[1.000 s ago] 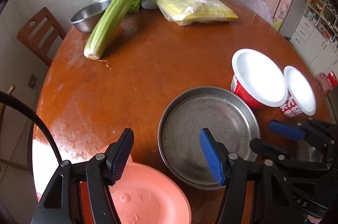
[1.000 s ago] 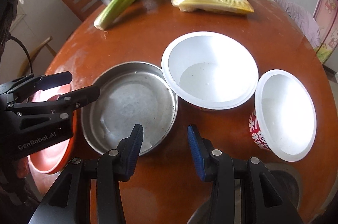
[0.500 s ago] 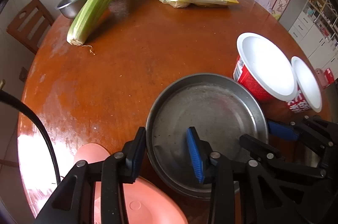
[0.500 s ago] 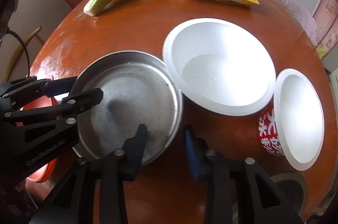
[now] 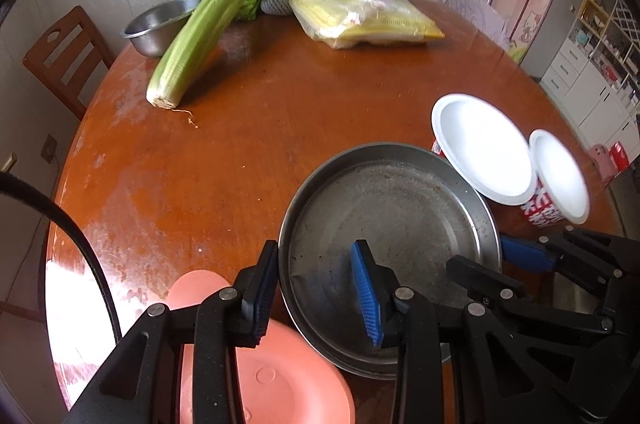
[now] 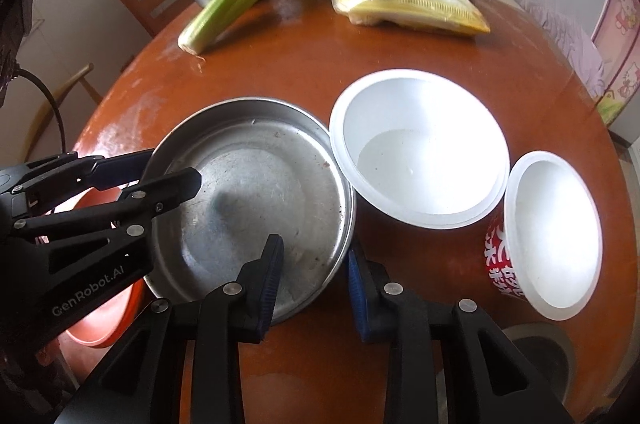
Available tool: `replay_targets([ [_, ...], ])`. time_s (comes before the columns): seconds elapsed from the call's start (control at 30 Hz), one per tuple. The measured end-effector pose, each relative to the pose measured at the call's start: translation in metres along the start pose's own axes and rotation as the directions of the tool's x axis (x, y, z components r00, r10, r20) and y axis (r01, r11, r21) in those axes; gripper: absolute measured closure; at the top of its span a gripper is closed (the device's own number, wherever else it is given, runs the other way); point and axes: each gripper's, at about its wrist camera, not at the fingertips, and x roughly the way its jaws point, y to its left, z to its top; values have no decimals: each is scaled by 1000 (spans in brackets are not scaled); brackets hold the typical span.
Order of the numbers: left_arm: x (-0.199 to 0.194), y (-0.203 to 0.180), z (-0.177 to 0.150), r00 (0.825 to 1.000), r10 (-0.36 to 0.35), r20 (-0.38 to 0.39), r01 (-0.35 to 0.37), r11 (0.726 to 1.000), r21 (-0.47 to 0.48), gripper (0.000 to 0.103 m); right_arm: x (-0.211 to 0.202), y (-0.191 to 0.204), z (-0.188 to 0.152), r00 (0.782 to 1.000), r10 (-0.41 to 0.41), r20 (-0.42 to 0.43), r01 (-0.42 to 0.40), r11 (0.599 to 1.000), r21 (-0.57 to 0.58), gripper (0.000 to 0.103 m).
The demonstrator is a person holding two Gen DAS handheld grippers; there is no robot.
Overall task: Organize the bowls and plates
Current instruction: 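Carry the steel pan over the orange plate with the left gripper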
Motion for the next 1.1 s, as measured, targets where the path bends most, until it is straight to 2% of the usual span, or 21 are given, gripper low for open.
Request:
replay_targets([
  [0.6,-63,3,-18,992,32,123,-30,999,-23,66,-55,19,-5,991,40,127,-34,998,-55,70],
  [1.1,-116,30,-54,976,96,195,-76,991,-109,66,-84,69,-14,980,101,172,-70,982,-176,70],
])
